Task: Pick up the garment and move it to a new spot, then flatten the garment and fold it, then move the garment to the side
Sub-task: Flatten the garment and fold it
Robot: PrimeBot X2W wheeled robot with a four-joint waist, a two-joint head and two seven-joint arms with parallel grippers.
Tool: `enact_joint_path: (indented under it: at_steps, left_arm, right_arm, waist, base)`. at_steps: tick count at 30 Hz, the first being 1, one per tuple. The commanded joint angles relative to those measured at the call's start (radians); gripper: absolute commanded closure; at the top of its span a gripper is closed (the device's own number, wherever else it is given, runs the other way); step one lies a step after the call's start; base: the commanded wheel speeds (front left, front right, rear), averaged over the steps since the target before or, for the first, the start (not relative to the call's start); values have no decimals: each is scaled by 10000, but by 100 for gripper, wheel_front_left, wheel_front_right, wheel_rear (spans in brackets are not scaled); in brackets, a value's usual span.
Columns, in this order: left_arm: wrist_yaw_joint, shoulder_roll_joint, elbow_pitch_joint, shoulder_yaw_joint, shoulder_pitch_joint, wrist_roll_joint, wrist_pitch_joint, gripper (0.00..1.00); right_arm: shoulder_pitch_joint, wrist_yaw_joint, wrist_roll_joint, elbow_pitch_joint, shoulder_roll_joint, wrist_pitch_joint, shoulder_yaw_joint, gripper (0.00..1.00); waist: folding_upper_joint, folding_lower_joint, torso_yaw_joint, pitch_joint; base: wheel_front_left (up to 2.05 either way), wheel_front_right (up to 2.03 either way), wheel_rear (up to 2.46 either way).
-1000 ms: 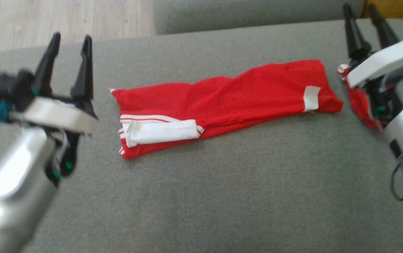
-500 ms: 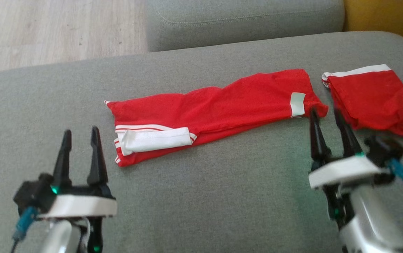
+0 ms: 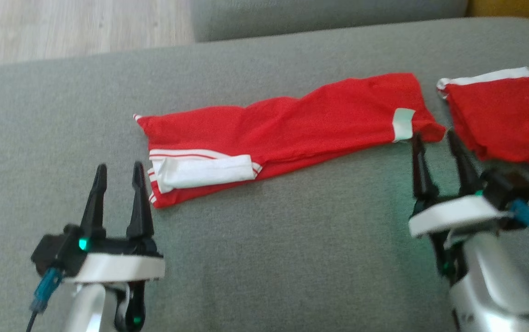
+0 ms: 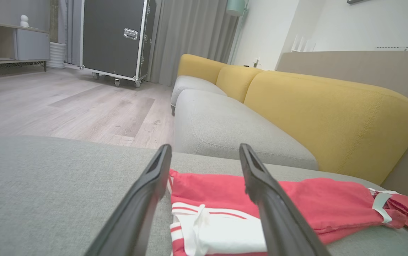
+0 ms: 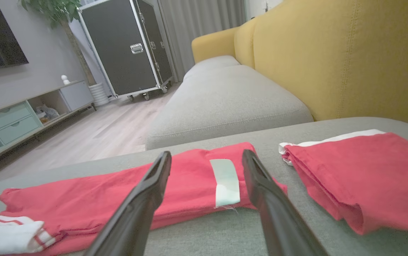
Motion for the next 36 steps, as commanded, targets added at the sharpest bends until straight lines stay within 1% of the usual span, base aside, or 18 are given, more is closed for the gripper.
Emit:
enact_joint_path:
  at_steps: [1,6,12,16,17,26,30,31,32,36]
  left_arm:
    - [-76,-6,-254,369,-660,146,-51,0]
    - [-193,-165,-86,223,-1052,308,-51,0]
    - [-243,-258,35,145,-1362,317,-51,0]
    - [-255,-286,95,121,-1431,304,-51,0]
    - [-255,-286,95,121,-1431,304,-51,0]
    - [-261,-309,65,-113,-1665,225,-51,0]
    - [-261,-313,85,-144,-1809,196,-51,0]
    - [-261,-314,86,-138,-1827,189,-51,0]
    - [-261,-314,91,-127,-1839,184,-51,0]
    - [-262,-316,143,-42,-1791,183,-51,0]
  right_arm:
    - [-841,-9,-217,37,52,-30,-101,0]
    - [-2149,-9,-697,1453,54,500,-1671,0]
    - [-3266,-9,-1337,3223,-6,1323,-2850,0]
    - [-3833,-9,-1932,4103,-172,1486,-3427,0]
    - [-3833,-9,-1932,4103,-172,1486,-3427,0]
    - [-4705,-9,-3138,5590,-497,1718,-4544,0]
    - [-4964,-9,-3470,6166,-500,1907,-4643,0]
    - [-5025,-9,-3504,6283,-496,1904,-4621,68]
    - [-5076,-9,-3529,6379,-493,1858,-4588,100]
    - [-5212,-9,-3474,6665,-444,1478,-4319,100]
  waist:
    - [-1,0,196,343]
    - [-1,0,576,840]
    - [-1,0,974,1185]
    - [-1,0,1107,1333]
    - [-1,0,1107,1333]
    - [-1,0,1260,1689]
    - [-1,0,1289,1765]
    - [-1,0,1285,1769]
    - [-1,0,1274,1765]
    - [-1,0,1157,1611]
  base:
    - [0,0,0]
    - [0,0,0]
    - [0,0,0]
    - [0,0,0]
    - [0,0,0]
    - [0,0,0]
    - [0,0,0]
    - [0,0,0]
    - [0,0,0]
    - [0,0,0]
